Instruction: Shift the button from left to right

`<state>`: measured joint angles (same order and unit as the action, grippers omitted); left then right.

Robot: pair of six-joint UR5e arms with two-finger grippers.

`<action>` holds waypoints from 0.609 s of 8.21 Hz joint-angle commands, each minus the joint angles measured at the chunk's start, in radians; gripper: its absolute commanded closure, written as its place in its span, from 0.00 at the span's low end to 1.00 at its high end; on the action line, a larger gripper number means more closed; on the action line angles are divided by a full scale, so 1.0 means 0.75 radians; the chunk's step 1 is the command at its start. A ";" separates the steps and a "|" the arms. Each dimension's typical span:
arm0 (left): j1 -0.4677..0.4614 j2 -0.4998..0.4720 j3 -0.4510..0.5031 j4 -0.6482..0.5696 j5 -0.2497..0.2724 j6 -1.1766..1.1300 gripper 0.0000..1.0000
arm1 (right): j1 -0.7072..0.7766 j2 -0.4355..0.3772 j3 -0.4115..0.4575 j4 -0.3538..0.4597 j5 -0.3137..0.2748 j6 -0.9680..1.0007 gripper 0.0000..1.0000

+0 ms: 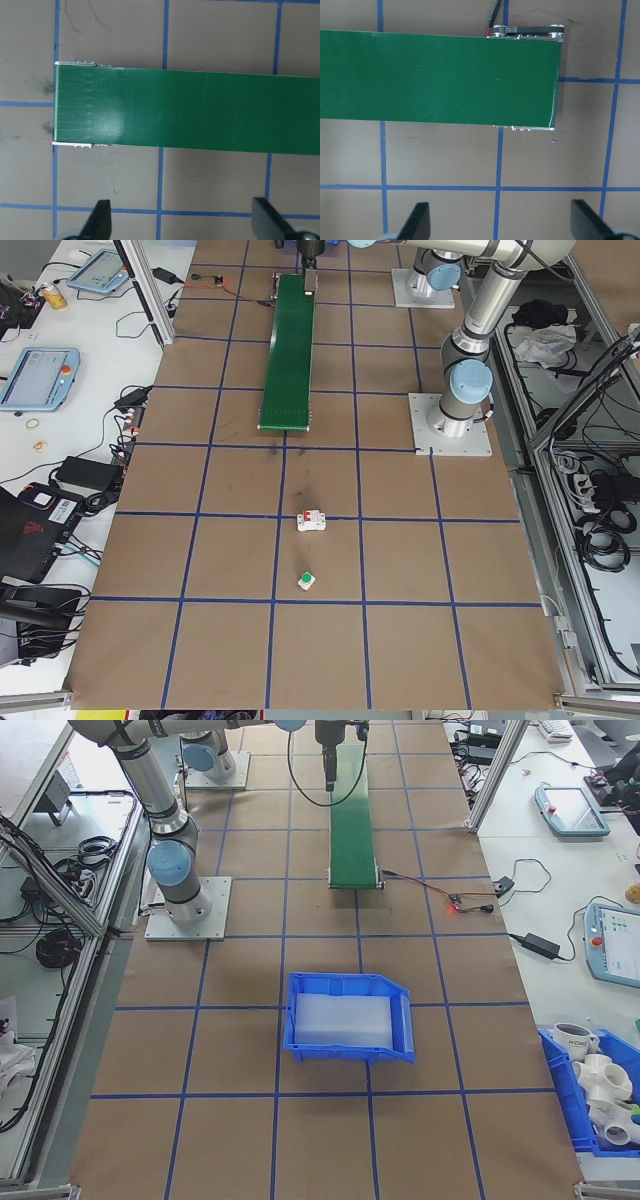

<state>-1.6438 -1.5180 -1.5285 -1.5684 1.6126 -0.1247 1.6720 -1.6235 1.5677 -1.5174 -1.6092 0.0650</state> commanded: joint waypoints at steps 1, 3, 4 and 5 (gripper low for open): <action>0.009 0.017 0.017 -0.013 -0.068 0.144 0.00 | 0.000 -0.001 0.000 0.000 0.000 -0.001 0.00; 0.095 0.024 0.015 -0.032 -0.068 0.101 0.00 | 0.000 0.001 0.000 0.000 0.000 0.001 0.00; 0.182 0.026 0.015 -0.034 -0.058 0.119 0.00 | 0.000 0.001 0.000 0.000 0.000 -0.001 0.00; 0.301 0.028 0.015 -0.044 -0.050 0.204 0.00 | 0.000 0.001 0.000 0.000 0.000 0.001 0.00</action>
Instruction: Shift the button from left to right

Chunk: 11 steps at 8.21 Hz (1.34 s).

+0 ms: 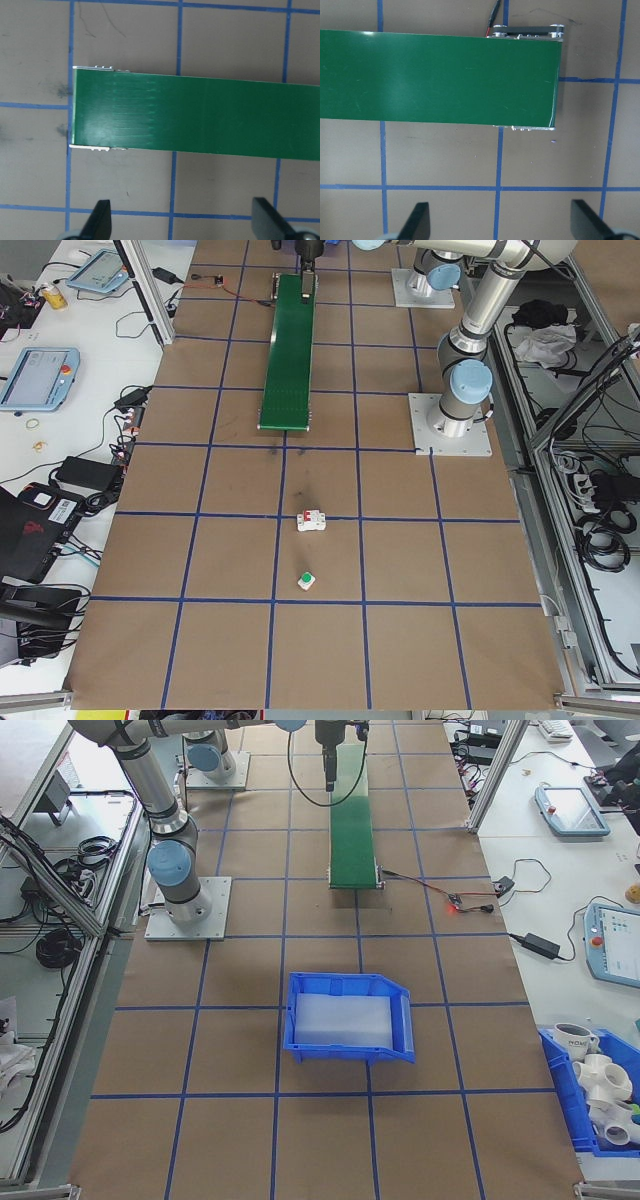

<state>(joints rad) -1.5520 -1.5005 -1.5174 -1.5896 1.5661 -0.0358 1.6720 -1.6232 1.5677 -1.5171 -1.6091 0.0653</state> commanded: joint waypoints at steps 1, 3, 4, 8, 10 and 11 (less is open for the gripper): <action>0.313 0.004 0.002 -0.097 0.053 0.133 0.00 | 0.000 0.000 0.000 0.000 0.000 0.001 0.00; 0.555 -0.028 0.005 -0.165 0.206 0.363 0.00 | 0.000 0.000 0.000 0.000 0.000 0.001 0.00; 0.706 -0.038 0.005 -0.161 0.249 0.504 0.00 | 0.000 0.000 0.000 0.000 0.000 0.001 0.00; 1.157 -0.340 0.035 0.070 0.245 1.565 0.00 | 0.000 0.000 0.000 0.002 0.000 -0.001 0.00; 1.200 -0.508 0.078 0.244 0.246 1.835 0.00 | 0.000 0.000 0.000 0.004 0.000 -0.001 0.00; 1.212 -0.566 0.109 0.349 0.252 1.841 0.00 | 0.000 0.000 0.000 0.004 0.000 -0.001 0.00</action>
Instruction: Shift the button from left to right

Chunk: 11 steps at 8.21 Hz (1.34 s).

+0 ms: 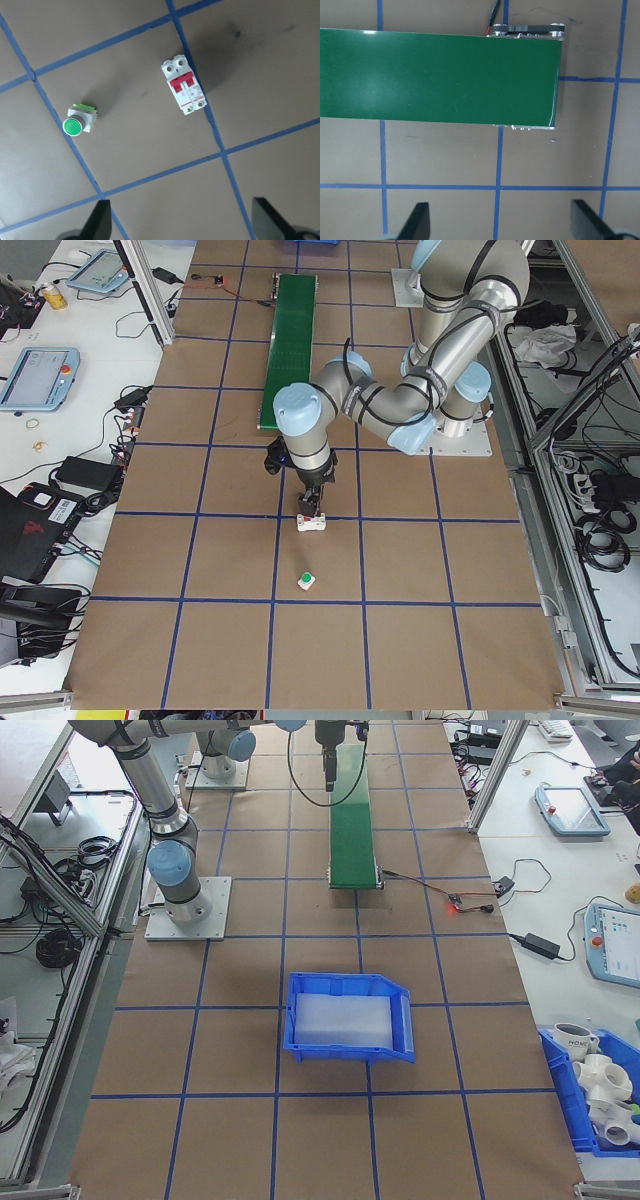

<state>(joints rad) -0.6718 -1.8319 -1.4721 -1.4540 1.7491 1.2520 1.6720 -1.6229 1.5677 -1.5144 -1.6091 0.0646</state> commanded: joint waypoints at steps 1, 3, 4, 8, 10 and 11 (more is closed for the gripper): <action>0.045 -0.157 0.052 0.348 0.000 0.128 0.00 | 0.000 0.000 0.000 -0.004 0.000 0.002 0.00; 0.092 -0.189 0.034 0.446 -0.092 0.305 0.00 | 0.000 0.000 0.000 -0.002 -0.002 0.000 0.00; 0.128 -0.234 0.034 0.444 -0.212 0.420 0.00 | 0.000 0.000 0.002 0.000 -0.002 0.000 0.00; 0.192 -0.435 0.052 0.439 -0.232 0.867 0.00 | 0.000 0.000 0.002 0.003 -0.004 0.000 0.00; 0.192 -0.470 0.050 0.446 -0.262 0.871 0.00 | 0.000 0.000 0.002 0.003 -0.004 0.000 0.00; 0.192 -0.496 0.050 0.446 -0.276 0.869 0.00 | 0.000 0.000 0.002 0.005 -0.004 0.000 0.00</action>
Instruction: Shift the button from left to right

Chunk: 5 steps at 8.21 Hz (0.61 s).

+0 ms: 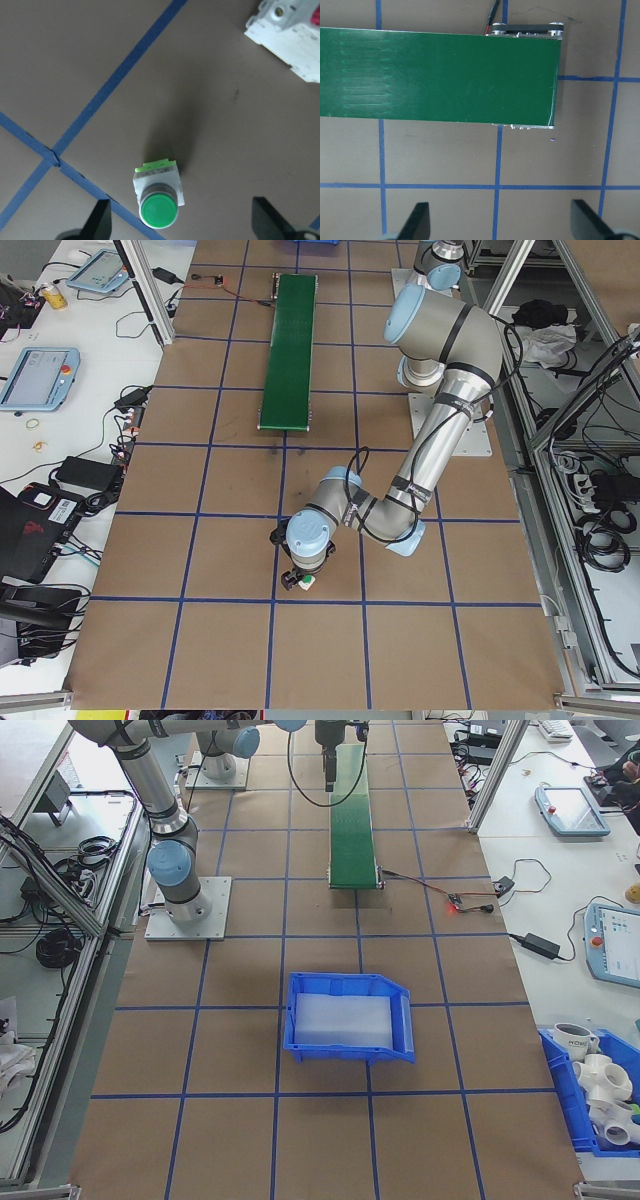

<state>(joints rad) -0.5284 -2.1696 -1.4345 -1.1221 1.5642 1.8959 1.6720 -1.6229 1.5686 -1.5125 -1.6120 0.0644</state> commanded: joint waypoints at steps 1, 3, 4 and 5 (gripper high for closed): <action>0.001 -0.056 0.002 0.017 -0.022 0.012 0.00 | 0.000 0.000 0.001 0.002 0.000 0.000 0.00; 0.001 -0.073 0.000 0.166 -0.012 -0.038 0.00 | 0.000 0.000 0.001 0.002 0.000 0.000 0.00; 0.001 -0.075 0.000 0.167 -0.012 -0.055 0.00 | 0.000 0.000 -0.001 0.002 -0.002 0.000 0.00; 0.001 -0.075 0.000 0.165 -0.010 -0.061 0.00 | 0.000 0.000 0.001 0.004 -0.002 0.000 0.00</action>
<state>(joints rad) -0.5277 -2.2218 -1.4342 -1.0157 1.5544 1.8688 1.6720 -1.6229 1.5689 -1.5109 -1.6129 0.0644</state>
